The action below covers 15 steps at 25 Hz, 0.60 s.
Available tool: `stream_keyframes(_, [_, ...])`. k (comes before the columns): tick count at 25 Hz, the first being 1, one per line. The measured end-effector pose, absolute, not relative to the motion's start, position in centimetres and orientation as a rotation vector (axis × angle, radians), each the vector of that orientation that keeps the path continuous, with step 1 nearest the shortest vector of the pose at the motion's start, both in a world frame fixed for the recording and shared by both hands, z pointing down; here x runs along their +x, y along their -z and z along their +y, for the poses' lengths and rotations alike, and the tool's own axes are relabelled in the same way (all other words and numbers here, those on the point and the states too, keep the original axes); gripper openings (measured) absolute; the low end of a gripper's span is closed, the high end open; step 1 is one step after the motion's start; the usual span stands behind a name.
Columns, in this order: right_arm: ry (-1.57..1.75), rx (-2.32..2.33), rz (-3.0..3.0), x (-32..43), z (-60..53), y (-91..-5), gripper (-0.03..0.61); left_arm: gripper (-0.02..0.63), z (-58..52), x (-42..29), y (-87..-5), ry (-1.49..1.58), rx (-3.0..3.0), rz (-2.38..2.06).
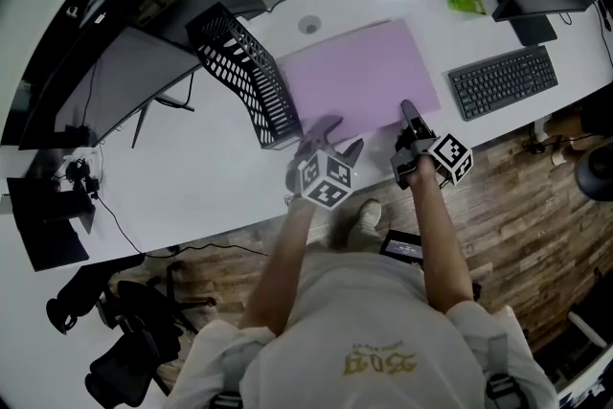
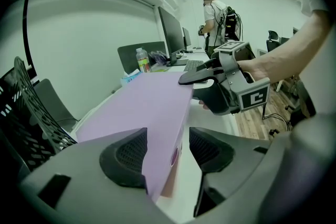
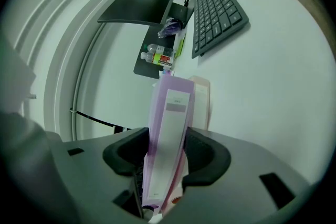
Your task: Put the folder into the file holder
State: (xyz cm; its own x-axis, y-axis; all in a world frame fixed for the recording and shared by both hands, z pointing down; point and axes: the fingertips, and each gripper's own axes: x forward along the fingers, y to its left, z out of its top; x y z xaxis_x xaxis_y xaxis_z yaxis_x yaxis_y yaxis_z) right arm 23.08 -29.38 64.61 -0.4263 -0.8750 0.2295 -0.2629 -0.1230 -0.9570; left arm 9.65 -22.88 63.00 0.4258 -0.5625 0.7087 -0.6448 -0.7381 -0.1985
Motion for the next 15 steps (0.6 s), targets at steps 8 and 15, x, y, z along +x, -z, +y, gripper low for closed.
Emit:
stream_keyframes(8, [1.513,-1.276,1.662,23.1,-29.7,-62.0,0.210,0.262,-23.0,9.4,-62.1,-1.229,2.588,-1.123])
stream_keyframes(15, [1.482,-1.265,1.668,23.0,-29.7,-60.5,0.202,0.256,-23.0,9.3,-61.4,-1.237,2.603,-1.137])
